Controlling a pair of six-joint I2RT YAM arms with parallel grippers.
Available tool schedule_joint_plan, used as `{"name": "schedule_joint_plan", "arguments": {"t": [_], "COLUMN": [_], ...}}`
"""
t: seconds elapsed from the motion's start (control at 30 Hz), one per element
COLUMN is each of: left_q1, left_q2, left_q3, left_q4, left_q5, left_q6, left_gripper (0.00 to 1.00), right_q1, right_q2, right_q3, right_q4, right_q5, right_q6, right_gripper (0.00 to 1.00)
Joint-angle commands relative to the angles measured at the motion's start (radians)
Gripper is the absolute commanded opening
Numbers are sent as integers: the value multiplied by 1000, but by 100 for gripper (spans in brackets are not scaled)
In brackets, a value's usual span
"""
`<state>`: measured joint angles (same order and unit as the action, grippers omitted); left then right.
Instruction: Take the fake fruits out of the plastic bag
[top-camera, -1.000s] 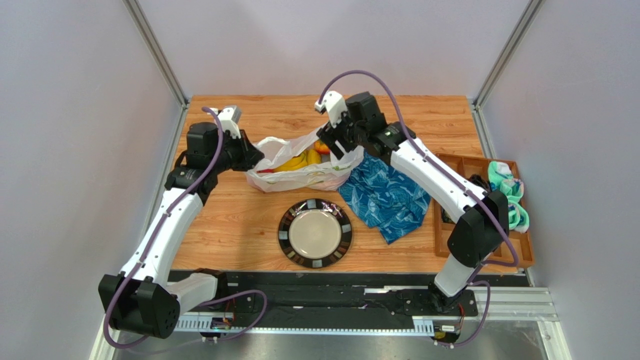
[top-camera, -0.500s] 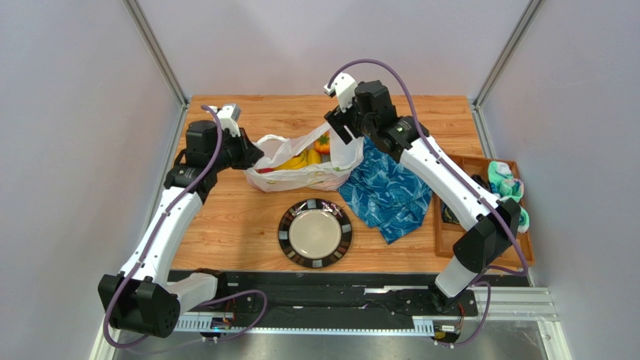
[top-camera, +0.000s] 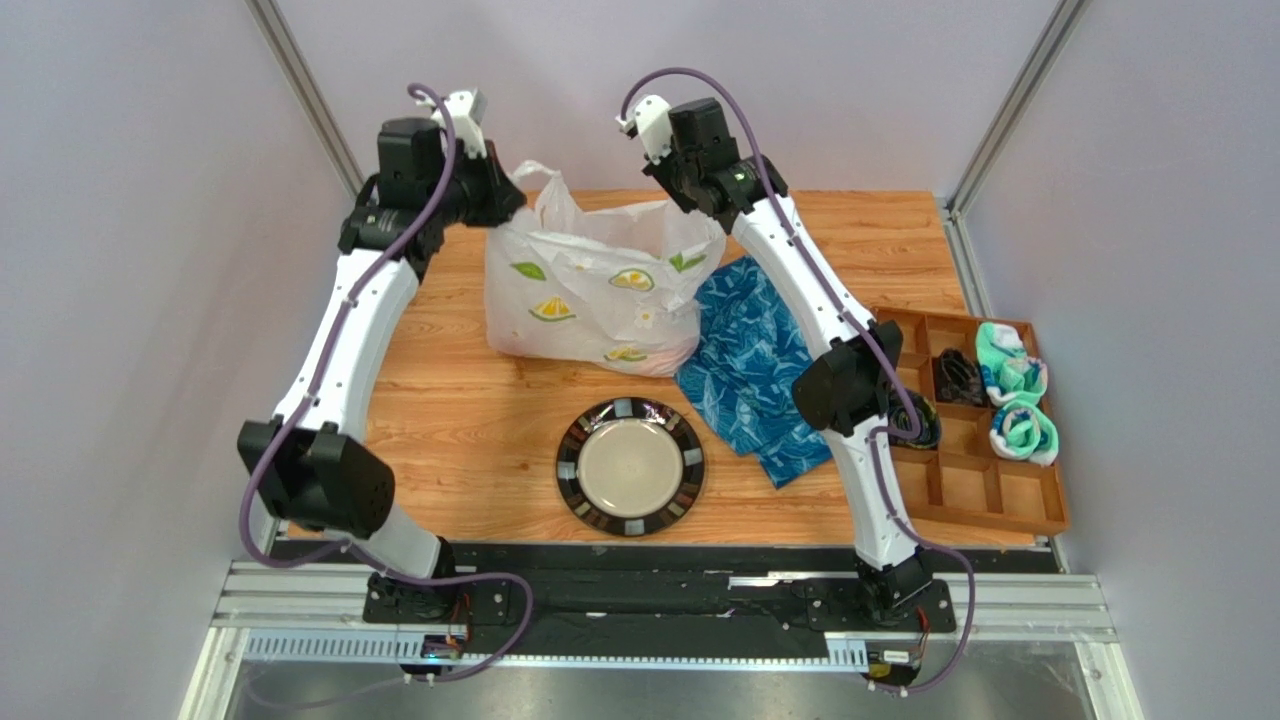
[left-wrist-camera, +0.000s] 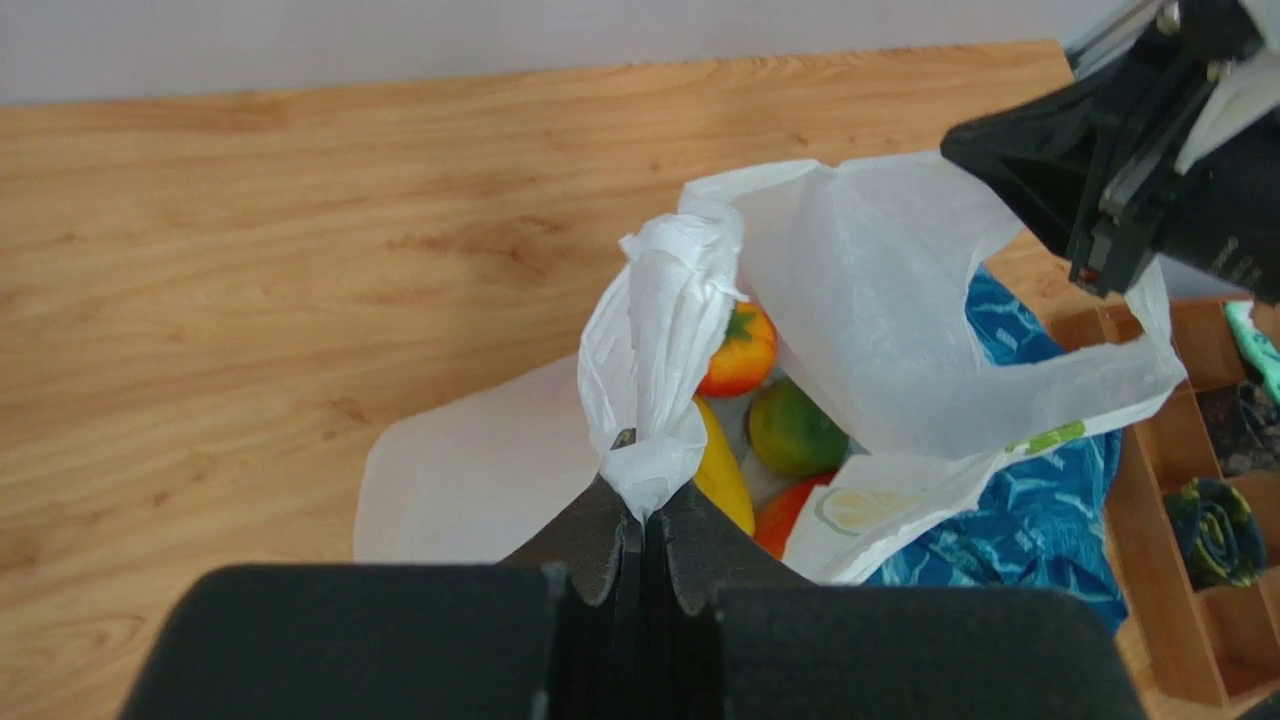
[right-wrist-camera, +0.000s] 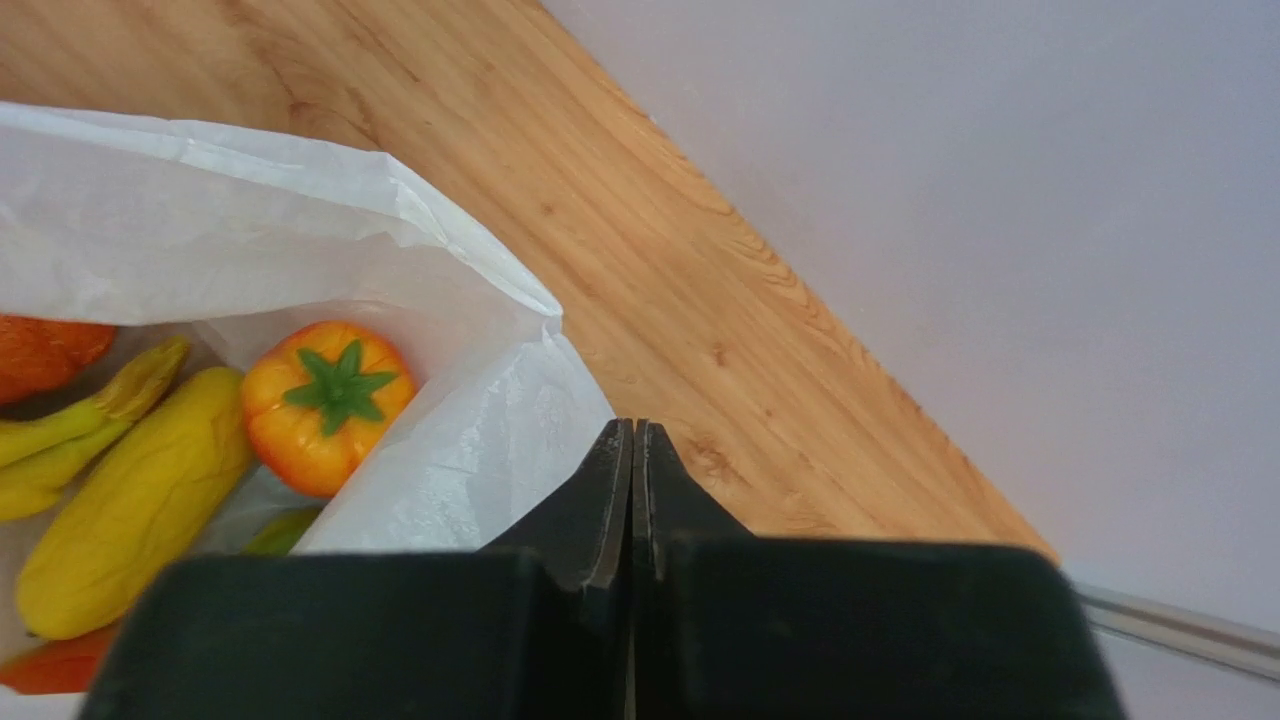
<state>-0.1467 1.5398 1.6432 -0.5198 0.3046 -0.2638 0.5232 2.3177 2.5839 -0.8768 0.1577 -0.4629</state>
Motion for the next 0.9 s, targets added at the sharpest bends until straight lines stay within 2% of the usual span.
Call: {"name": "schedule_joint_plan", "arguments": {"t": [0.0, 0.03, 0.1, 0.17, 0.23, 0.27, 0.33, 0.37, 0.4, 0.43, 0.47, 0.5, 0.6, 0.63, 0.73, 0.77, 0.87], "left_q1": [27, 27, 27, 27, 27, 27, 27, 27, 27, 27, 27, 27, 27, 27, 27, 27, 27], "left_q2": [77, 77, 54, 17, -49, -76, -186, -238, -348, -404, -455, -527, -607, -616, -613, -603, -598], "left_q3": [226, 249, 288, 280, 259, 242, 134, 69, -98, -191, -277, -421, -637, -675, -749, -756, -780], "left_q4": [-2, 10, 50, 114, 122, 106, 74, 60, 60, 57, 17, -14, -88, -94, -69, -53, -22], "left_q5": [-12, -15, 10, 34, 79, 93, 90, 79, 50, 35, 22, 16, 56, 57, 70, 67, 36], "left_q6": [41, 43, 38, 34, 44, 66, 87, 109, 110, 109, 97, 86, 17, -4, -38, -40, -77], "left_gripper": [0, 0, 0, 0, 0, 0, 0, 0, 0, 0, 0, 0, 0, 0, 0, 0, 0], "right_q1": [15, 20, 20, 21, 21, 20, 21, 23, 21, 29, 47, 54, 60, 60, 61, 64, 84], "right_q2": [-113, -159, -290, -384, -444, -516, -599, -691, -736, -776, -832, -854, -903, -906, -908, -919, -928], "right_q3": [-17, -138, -224, -294, -338, -413, -520, -679, -761, -854, -934, -1097, -1359, -1392, -1409, -1394, -1250], "right_q4": [259, 319, 459, 492, 495, 495, 483, 486, 505, 507, 501, 483, 466, 455, 375, 351, 302], "right_q5": [-82, -95, -127, -142, -182, -194, -282, -302, -346, -357, -353, -346, -314, -307, -310, -308, -337], "right_q6": [-164, -175, -159, -137, -90, -80, -60, -45, -22, -7, 7, 16, 67, 82, 82, 82, 56], "right_gripper": [0, 0, 0, 0, 0, 0, 0, 0, 0, 0, 0, 0, 0, 0, 30, 45, 58]}}
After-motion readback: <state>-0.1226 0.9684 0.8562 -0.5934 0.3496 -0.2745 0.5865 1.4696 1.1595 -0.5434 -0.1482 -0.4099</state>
